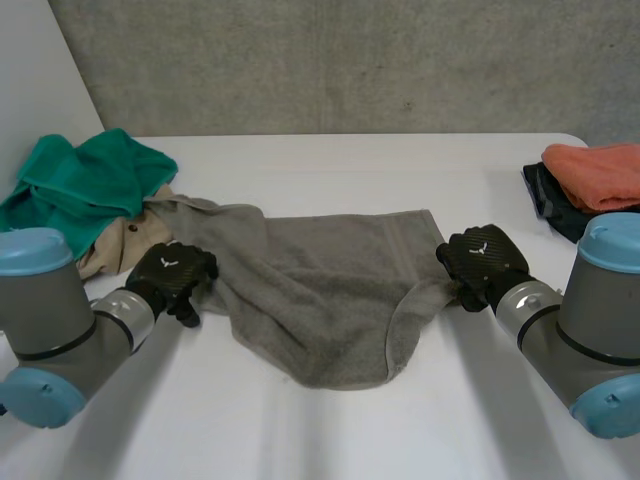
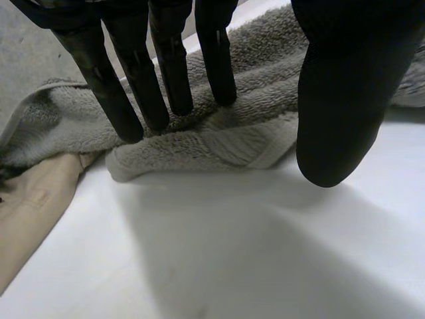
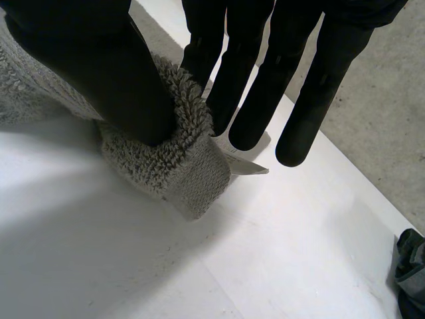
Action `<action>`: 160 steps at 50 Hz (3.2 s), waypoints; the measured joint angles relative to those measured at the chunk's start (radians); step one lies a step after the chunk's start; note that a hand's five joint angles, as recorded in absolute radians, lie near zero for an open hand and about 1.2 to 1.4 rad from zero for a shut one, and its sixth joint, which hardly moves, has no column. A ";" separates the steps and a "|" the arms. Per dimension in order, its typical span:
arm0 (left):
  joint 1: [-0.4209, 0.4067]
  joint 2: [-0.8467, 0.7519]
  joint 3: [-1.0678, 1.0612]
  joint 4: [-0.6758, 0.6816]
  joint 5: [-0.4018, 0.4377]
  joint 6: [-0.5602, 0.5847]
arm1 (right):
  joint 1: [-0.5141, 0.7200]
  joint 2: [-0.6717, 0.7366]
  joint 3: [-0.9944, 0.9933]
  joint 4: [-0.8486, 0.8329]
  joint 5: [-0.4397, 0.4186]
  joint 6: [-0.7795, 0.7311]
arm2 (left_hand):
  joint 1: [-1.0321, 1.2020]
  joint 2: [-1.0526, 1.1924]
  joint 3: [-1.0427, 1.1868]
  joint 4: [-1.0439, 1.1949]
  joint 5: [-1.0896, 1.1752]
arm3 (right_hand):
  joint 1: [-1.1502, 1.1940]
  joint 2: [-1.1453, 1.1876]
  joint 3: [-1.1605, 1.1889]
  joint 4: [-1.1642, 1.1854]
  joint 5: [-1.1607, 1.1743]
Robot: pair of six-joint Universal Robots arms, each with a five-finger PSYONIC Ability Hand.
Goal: Fold the laundry.
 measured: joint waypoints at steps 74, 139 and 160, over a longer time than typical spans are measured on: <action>0.005 0.051 0.867 0.091 -0.249 -0.028 | -0.163 0.026 -0.774 -0.068 0.149 -0.045 | 0.590 0.629 0.628 0.633 0.587 | 0.000 0.000 0.000 0.000 0.005; -0.016 0.122 0.017 0.233 -0.116 -0.109 | -0.102 0.384 -0.737 0.644 0.056 -0.154 | 0.590 0.630 0.630 0.634 0.601 | -0.580 -0.639 -0.643 -0.654 -0.611; 0.014 0.247 -0.045 0.030 -0.101 -0.078 | -0.176 0.210 -0.595 0.681 -0.029 -0.190 | 0.590 0.630 0.630 0.634 0.601 | 0.004 -0.001 -0.004 -0.004 -0.002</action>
